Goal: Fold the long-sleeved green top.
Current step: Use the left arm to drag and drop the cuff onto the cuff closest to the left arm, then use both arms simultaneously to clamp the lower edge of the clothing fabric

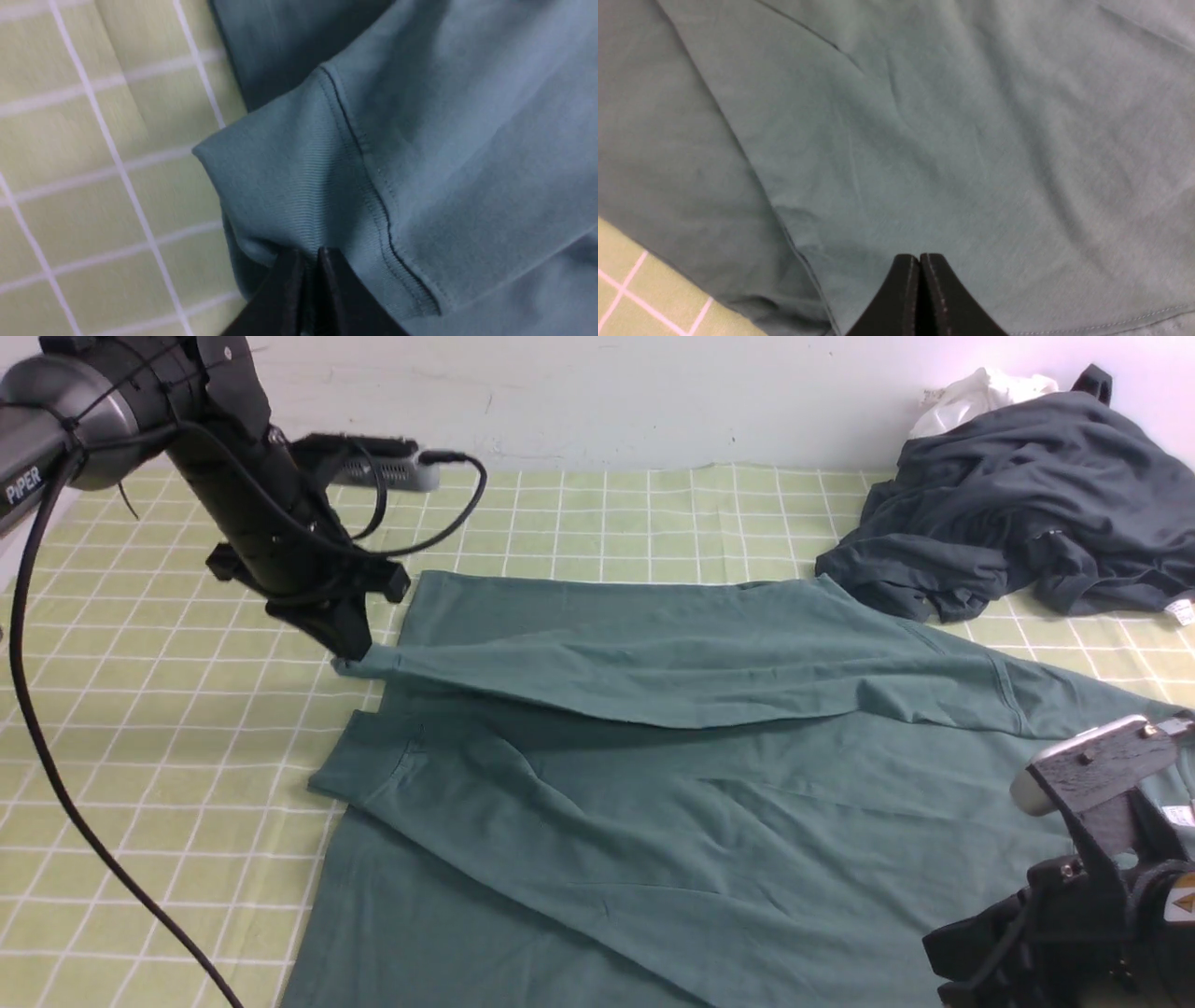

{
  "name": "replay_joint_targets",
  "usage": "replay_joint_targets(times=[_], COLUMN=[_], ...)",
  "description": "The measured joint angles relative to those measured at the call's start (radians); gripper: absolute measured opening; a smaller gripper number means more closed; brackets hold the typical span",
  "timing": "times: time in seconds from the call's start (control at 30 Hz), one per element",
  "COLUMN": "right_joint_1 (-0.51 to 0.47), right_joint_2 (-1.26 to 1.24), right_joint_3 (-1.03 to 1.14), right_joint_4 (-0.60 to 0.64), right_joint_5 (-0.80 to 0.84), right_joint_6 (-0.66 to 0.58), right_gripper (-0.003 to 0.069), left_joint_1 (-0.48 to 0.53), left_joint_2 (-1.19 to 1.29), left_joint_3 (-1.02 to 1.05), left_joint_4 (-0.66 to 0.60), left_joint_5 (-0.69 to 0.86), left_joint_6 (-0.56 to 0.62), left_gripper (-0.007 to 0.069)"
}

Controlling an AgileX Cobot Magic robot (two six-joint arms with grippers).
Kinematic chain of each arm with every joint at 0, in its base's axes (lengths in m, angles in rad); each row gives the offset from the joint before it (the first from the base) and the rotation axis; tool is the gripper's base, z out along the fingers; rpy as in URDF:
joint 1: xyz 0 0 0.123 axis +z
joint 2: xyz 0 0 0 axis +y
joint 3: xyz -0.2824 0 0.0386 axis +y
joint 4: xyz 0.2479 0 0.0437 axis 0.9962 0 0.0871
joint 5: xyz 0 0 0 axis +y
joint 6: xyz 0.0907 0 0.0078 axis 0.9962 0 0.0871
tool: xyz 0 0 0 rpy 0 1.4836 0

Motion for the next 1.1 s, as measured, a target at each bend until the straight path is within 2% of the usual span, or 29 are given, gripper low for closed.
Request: replay_joint_targets(times=[0.23, 0.33, 0.47, 0.57, 0.77, 0.87, 0.93, 0.97, 1.1], right_joint_1=[0.000, 0.000, 0.000, 0.000, 0.000, 0.000, 0.000, 0.000, 0.000], right_joint_2=[0.000, 0.000, 0.000, 0.000, 0.000, 0.000, 0.000, 0.000, 0.000], right_joint_3=[0.000, 0.000, 0.000, 0.000, 0.000, 0.000, 0.000, 0.000, 0.000], right_joint_4=[0.008, 0.016, 0.022, 0.043, 0.131, 0.170, 0.215, 0.242, 0.283], right_joint_5=[0.002, 0.002, 0.003, 0.008, 0.043, 0.053, 0.056, 0.057, 0.060], right_joint_6=[-0.022, -0.024, -0.041, -0.069, -0.179, -0.234, -0.299, -0.324, -0.373], right_gripper=[-0.0016, -0.0016, -0.0016, -0.0016, -0.0016, -0.0016, -0.0016, -0.0016, -0.0016], left_joint_1=[-0.029, -0.043, -0.049, -0.049, -0.072, -0.112, -0.195, -0.246, -0.387], left_joint_2=[-0.172, -0.249, -0.282, -0.308, -0.455, -0.534, -0.619, -0.656, -0.721], left_joint_3=[0.282, 0.426, 0.535, 0.594, 0.739, 0.816, 0.908, 0.967, 1.111], left_joint_4=[0.037, 0.039, 0.037, 0.037, 0.024, 0.019, 0.019, 0.023, 0.041], left_joint_5=[-0.006, -0.069, -0.108, -0.113, -0.098, -0.098, -0.113, -0.136, -0.253], left_joint_6=[0.000, 0.000, 0.000, 0.000, 0.000, 0.004, 0.083, 0.190, 0.483], left_gripper=[0.0009, 0.0010, 0.0046, 0.0118, 0.0351, 0.0402, 0.0420, 0.0423, 0.0428])
